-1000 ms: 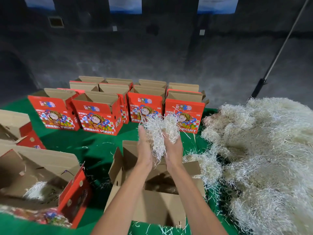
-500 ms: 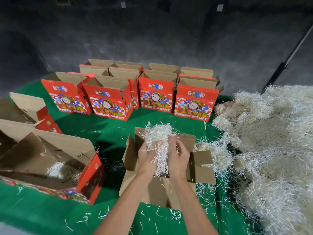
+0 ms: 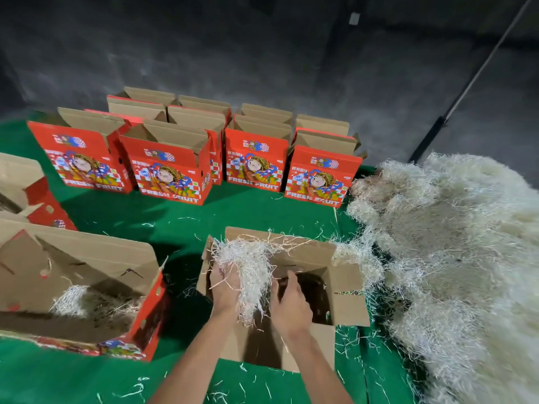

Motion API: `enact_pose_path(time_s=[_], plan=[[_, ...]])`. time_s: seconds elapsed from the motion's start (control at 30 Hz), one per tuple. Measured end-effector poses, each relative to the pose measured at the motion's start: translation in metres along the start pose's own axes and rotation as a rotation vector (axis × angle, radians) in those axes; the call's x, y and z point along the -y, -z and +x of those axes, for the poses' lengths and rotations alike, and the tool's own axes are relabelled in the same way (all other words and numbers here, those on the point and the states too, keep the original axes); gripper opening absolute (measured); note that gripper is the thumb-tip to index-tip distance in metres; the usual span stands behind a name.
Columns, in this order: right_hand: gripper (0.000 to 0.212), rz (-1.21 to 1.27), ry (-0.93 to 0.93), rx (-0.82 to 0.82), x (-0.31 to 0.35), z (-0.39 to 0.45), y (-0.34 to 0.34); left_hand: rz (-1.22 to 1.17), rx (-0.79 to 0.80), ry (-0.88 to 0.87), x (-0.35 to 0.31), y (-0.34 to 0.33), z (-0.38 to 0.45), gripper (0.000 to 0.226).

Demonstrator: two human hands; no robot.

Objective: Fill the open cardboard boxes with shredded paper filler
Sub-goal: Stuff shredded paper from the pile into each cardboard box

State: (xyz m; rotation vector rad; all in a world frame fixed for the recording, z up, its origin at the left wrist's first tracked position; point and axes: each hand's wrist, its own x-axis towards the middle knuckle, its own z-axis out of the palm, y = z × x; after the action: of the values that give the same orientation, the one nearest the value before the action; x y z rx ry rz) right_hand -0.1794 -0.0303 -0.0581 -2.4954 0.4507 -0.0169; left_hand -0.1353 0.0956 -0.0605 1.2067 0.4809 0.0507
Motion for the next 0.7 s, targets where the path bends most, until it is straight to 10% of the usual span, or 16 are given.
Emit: enact_pose_path(time_s=[0.13,0.3,0.4,0.57,0.7], plan=[[0.066,0.066,-0.105,-0.018,0.007,-0.001,-0.004,0.25,0.045,-0.095,0.007,0.002,0.004,0.05],[0.082,0.886,-0.398,0.08,0.036,0.04,0.03,0.538,0.238,-0.155,0.004,-0.002,0.011,0.058],[0.087,1.046,-0.258,0.194,0.059,0.054,0.052,0.745,0.311,-0.163,0.0,-0.006,0.009,0.031],[0.069,1.503,-0.076,0.121,0.077,0.055,0.093,0.417,0.326,0.071,-0.001,-0.006,0.002,0.035],[0.061,1.433,0.028,0.109,0.061,0.045,0.1,0.561,0.302,-0.048,0.004,-0.01,0.015,0.025]])
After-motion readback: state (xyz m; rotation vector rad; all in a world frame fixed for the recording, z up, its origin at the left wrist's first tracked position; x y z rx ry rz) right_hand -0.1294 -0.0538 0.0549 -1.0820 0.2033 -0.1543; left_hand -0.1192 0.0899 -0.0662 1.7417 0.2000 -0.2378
